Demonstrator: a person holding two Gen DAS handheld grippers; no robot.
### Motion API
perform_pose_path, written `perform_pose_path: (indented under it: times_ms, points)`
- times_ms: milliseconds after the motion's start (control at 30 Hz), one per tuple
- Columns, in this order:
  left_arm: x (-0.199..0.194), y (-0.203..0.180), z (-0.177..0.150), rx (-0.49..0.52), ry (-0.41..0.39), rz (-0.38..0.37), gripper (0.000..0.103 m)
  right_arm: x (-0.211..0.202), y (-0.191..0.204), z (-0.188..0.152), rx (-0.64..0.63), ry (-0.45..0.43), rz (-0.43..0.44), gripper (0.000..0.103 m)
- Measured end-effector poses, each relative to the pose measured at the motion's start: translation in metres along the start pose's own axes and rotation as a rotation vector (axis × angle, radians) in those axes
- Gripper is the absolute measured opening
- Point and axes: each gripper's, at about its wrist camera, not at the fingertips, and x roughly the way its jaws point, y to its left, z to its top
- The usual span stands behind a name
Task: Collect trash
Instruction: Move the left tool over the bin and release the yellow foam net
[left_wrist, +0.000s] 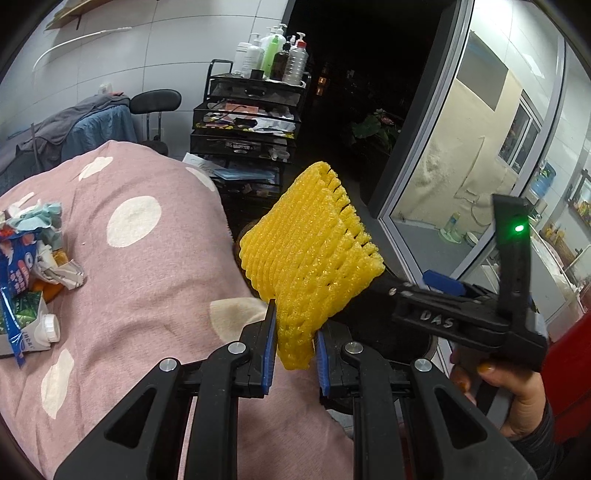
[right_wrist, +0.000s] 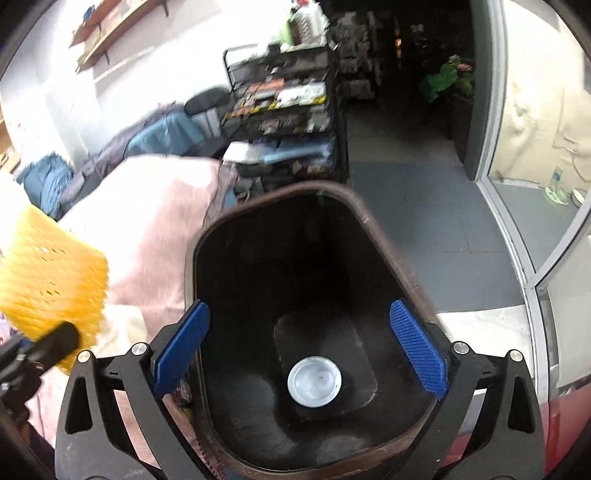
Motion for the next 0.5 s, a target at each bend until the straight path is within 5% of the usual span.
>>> perform_pose_path:
  times_ms: [233,500]
  points:
    - [0.031,-0.017,0.008,0.028,0.070,-0.032,0.018,-0.022,-0.026,0.013,0.063,-0.079,-0.049,0.097]
    - [0.083,-0.043,0.013,0.069,0.238,-0.072,0.018,-0.028,-0.048,0.020,0.108,-0.105,-0.093,0.097]
